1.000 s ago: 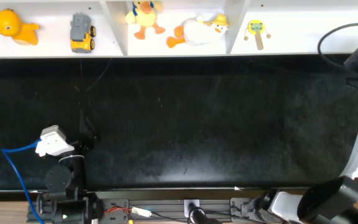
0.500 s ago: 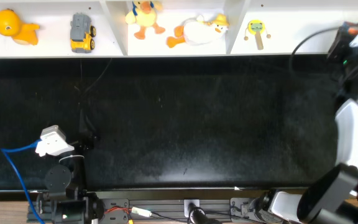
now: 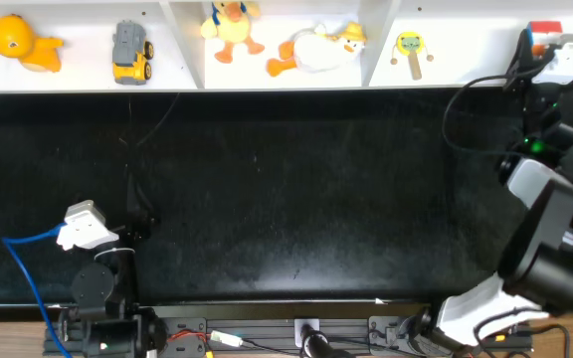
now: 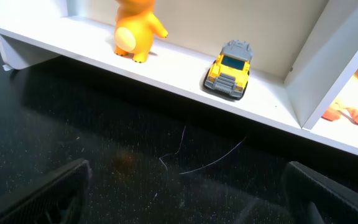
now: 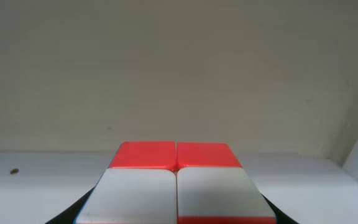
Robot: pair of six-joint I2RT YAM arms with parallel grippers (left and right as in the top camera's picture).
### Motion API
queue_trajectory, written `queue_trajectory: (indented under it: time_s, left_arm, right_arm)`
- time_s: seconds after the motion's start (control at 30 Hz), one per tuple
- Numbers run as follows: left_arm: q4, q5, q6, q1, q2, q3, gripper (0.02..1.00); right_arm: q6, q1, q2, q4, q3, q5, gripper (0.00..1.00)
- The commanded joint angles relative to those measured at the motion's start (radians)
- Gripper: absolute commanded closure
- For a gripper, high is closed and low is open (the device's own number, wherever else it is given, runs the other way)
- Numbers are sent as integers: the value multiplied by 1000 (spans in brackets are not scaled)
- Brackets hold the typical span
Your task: Store Toys
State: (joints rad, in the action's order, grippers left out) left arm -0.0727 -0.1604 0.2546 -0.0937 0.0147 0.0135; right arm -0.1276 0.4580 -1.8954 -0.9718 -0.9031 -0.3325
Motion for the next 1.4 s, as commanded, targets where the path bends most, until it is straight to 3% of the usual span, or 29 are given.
queue_trajectory:
  time_s: [0.03,0.3,0.57,0.87,1.17,1.4]
  left_arm:
    - [5,6,-22,-7,-12,-6,23]
    - [5,6,-22,-7,-12,-6,20]
    - [5,6,-22,-7,-12,-6,23]
    - [5,6,-22,-7,-12,-6,20]
    - [5,6,-22,-7,-12,-6,20]
    - [5,6,-22,-7,-12,-6,20]
  right_arm:
    - [53,3,-82,-19,-87,-15,952]
    - [80,0,-154,86,-237,-20,952]
    - [53,-12,-224,211,-348,-150,952]
    - [-80,-86,-231,285,-351,-126,956]
    - [-79,-91,-231,324,-351,-64,950]
    - [-78,-91,-231,382,-351,-59,658]
